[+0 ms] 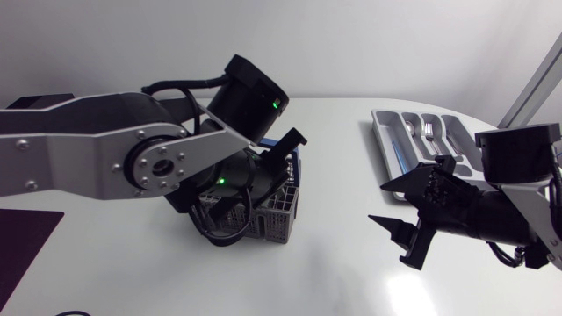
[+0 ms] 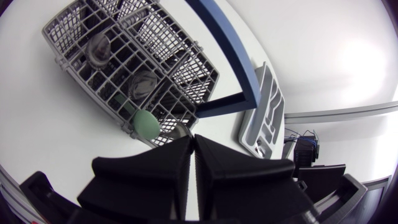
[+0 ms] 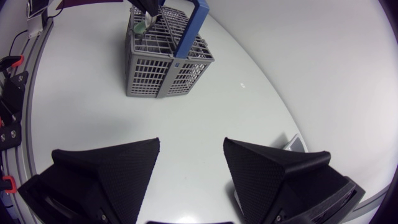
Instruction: Unload the cutlery basket into the drawer organizer.
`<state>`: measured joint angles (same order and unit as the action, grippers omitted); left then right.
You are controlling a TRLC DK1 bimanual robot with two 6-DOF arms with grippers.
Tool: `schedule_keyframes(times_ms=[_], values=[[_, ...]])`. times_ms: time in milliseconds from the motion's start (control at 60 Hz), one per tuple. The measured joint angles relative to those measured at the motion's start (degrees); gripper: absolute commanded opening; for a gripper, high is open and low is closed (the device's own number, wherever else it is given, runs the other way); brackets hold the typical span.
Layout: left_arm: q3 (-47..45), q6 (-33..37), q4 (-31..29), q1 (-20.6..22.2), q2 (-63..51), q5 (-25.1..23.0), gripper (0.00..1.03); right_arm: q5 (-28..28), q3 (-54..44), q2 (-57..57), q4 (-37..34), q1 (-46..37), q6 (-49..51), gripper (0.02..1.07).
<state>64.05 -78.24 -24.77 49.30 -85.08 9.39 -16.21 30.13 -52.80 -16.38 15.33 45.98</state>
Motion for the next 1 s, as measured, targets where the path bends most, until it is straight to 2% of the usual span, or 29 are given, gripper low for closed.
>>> schedule_keyframes(times_ms=[633,1000], values=[[-3.4,0.2,5.4,0.4,11.2,0.2,0.04,1.8,-0.3,4.7,-0.2,5.4,-4.8,0.77],[-3.4,0.2,4.9,0.7,13.9,0.2,0.04,1.0,2.6,4.0,-1.0,12.4,-12.7,0.77]])
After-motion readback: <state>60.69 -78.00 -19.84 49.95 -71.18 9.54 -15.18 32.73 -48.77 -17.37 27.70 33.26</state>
